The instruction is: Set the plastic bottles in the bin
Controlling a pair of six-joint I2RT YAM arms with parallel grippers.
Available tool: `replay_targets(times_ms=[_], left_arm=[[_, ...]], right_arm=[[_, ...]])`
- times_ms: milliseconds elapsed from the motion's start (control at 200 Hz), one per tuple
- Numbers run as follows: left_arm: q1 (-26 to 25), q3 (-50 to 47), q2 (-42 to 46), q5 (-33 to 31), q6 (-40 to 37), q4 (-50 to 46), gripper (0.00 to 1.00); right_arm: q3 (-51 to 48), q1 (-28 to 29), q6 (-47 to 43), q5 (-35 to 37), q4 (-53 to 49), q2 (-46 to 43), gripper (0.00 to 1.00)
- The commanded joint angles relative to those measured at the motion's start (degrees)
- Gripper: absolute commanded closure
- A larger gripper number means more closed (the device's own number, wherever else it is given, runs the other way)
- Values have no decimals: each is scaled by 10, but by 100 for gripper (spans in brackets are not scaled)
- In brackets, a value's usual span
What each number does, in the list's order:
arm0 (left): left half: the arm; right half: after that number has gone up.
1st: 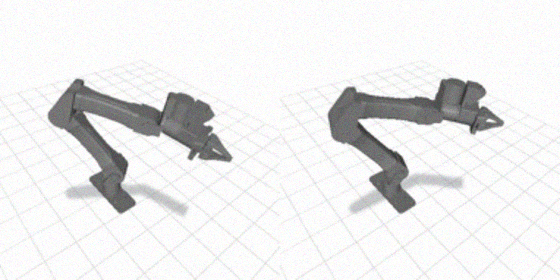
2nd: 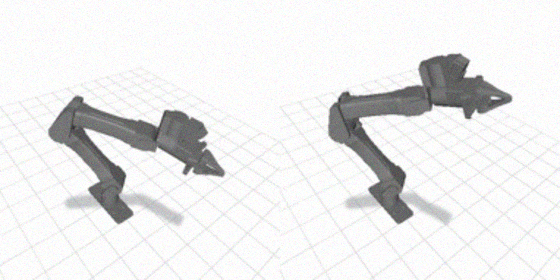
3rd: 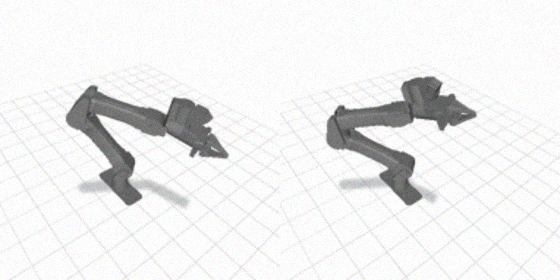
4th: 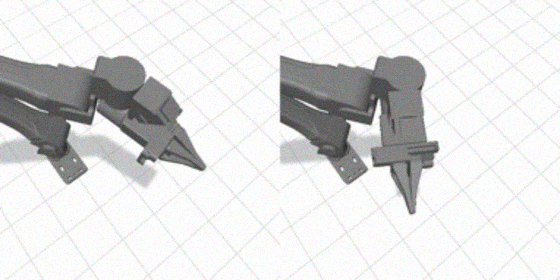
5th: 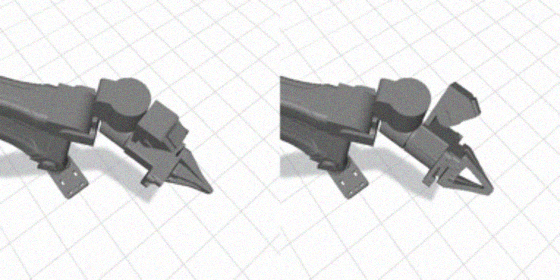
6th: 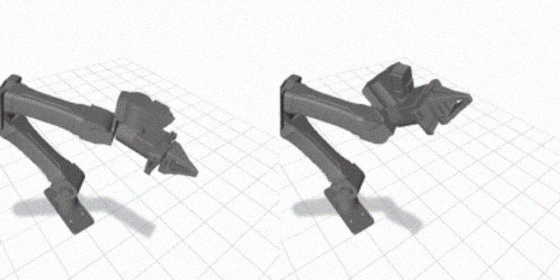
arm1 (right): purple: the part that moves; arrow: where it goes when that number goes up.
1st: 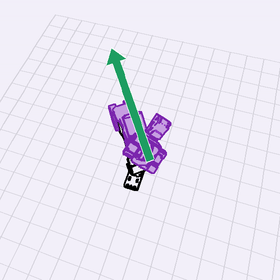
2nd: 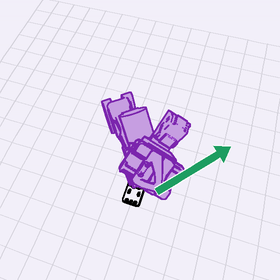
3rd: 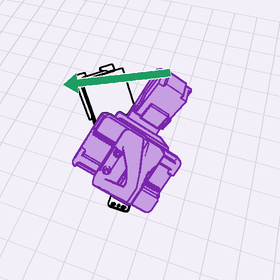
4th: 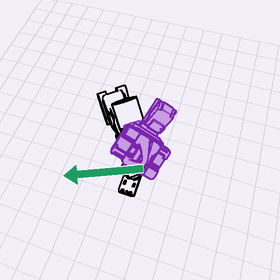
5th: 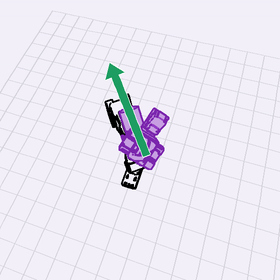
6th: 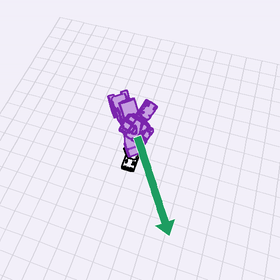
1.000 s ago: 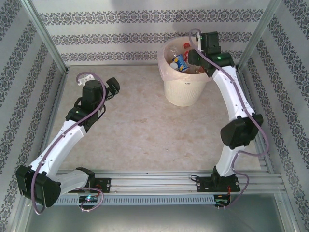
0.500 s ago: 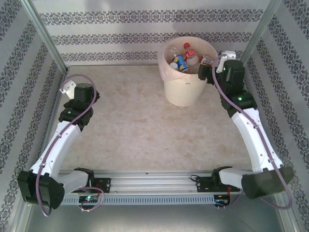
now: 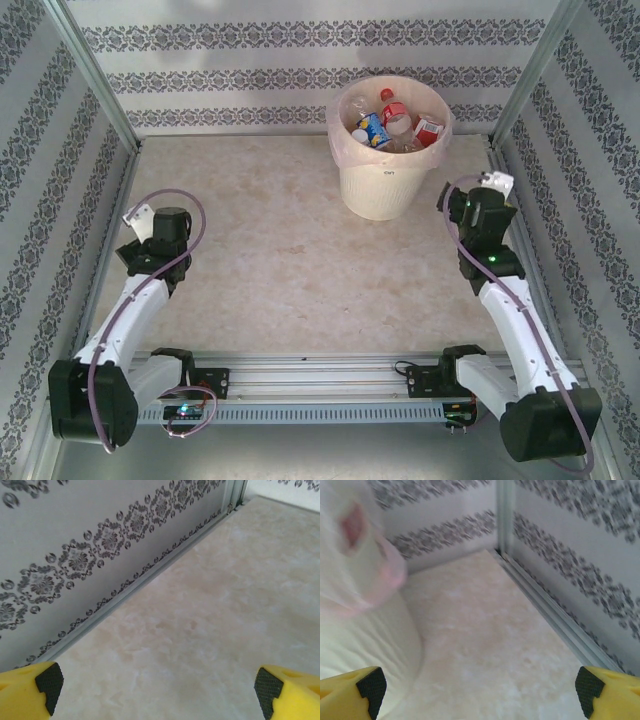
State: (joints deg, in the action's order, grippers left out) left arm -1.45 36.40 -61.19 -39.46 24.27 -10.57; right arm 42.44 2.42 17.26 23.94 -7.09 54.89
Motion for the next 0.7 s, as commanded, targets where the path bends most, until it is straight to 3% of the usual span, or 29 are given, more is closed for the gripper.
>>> replay_targets(times_ms=[0,145,335,495,695], left_arm=[[9,-52,-31,38,-89,173,0],[15,-101,-96,137,-131,328,0],[15,-128,-201,261,-180,513,0],[14,-129,-279,376,-231,581,0],[5,-141,-281,312,-218,609,0]], right_arm=[[-54,-16,31,41,89,2,2],[-121,-26,2,36,183,27,2],[-126,-33,-22,-1,190,72,2],[-148,-32,-39,-14,228,97,2],[-213,-32,-72,-64,355,116,2]])
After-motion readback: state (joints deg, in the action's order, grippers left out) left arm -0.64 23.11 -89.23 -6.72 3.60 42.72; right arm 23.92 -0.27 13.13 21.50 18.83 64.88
